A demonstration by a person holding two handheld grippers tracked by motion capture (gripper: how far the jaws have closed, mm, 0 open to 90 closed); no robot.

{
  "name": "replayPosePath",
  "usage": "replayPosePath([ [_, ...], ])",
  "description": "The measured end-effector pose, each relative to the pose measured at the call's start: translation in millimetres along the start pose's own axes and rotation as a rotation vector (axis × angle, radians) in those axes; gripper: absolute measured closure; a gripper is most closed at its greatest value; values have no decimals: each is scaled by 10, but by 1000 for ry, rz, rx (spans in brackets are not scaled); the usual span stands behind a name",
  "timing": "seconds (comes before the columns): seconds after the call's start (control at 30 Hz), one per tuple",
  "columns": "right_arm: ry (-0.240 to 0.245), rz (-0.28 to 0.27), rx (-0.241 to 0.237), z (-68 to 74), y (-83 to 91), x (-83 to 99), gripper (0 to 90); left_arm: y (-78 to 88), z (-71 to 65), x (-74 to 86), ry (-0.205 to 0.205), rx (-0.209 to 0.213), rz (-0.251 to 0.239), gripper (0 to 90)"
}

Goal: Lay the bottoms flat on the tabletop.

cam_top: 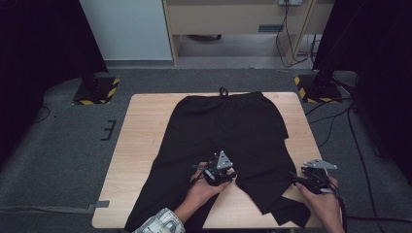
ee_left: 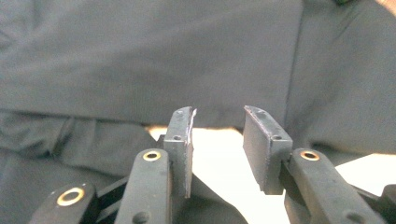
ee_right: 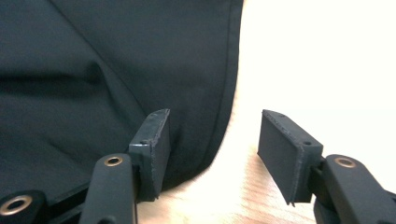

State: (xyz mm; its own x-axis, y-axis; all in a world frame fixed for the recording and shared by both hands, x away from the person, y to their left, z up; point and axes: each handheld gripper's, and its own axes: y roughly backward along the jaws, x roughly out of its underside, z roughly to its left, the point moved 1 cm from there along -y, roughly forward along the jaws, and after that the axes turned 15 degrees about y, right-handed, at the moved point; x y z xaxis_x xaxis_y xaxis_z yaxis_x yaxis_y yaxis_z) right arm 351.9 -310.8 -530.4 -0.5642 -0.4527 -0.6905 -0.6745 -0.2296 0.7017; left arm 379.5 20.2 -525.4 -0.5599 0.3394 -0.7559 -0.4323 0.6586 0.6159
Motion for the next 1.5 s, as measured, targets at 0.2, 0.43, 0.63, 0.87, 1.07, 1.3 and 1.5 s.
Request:
replayPosePath([
  [0.2,-7,-25,-64,163,50,-31,450,-67,-133,13,-14,46,21,561],
  [0.43,26,3,-77,280,21,-1,436,-256,-167,34,-28,22,57,523],
  [0.63,77,-7,-72,297,23,-6,682,-233,-144,40,-11,23,54,743],
  [0.87,88,10,-121,307,109,38,849,-173,-281,76,-31,55,85,817],
  [1.07,103,40,-159,346,298,175,860,-132,-431,145,-32,114,125,805],
  [1.3,117,41,-184,458,574,351,847,-41,-544,172,-52,138,132,777],
  [1.5,104,-30,-147,424,616,257,871,-26,-500,125,-39,124,105,819],
])
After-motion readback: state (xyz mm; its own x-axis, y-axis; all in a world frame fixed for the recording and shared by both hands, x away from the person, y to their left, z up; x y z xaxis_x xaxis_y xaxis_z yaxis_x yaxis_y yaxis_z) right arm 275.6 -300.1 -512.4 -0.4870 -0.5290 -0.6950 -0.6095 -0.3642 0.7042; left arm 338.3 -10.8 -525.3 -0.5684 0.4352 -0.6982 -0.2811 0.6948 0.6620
